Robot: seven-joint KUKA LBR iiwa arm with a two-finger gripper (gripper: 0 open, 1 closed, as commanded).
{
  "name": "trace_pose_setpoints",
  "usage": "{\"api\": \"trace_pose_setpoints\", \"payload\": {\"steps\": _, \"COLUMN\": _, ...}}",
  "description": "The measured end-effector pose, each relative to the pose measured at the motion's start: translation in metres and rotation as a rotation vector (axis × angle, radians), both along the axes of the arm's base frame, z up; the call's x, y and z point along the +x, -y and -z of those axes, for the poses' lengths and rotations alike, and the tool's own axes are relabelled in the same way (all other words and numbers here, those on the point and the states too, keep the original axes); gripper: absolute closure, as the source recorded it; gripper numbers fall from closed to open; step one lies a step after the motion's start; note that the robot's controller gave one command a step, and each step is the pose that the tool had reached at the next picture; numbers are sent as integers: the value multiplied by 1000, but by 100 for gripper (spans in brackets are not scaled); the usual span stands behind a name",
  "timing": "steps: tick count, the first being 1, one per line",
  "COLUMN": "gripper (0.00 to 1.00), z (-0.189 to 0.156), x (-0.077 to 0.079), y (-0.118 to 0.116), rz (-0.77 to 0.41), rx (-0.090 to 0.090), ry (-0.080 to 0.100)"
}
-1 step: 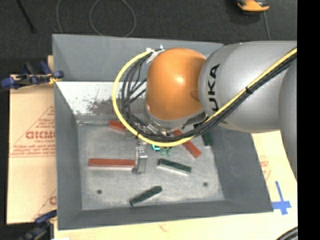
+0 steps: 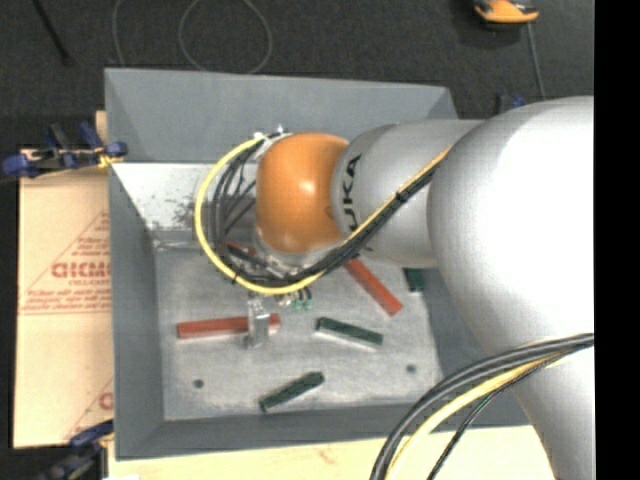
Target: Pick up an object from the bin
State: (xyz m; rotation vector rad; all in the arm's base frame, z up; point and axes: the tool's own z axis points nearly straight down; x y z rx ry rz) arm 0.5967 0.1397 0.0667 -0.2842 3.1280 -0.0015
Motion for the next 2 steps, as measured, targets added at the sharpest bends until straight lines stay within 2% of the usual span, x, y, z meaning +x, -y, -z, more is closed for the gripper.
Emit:
{"api": "trace_pose_setpoints", "payload": {"steps": 1, "gripper": 100, "z": -4, "x": 1, "y": -1, "rz": 5, "rx": 4, "ry": 4}}
{"api": "trace_pose_setpoints", "payload": {"steps": 2, "gripper": 100, "z": -63, "x": 4, "y": 34, "rz": -209, "rx": 1, "ry": 8}}
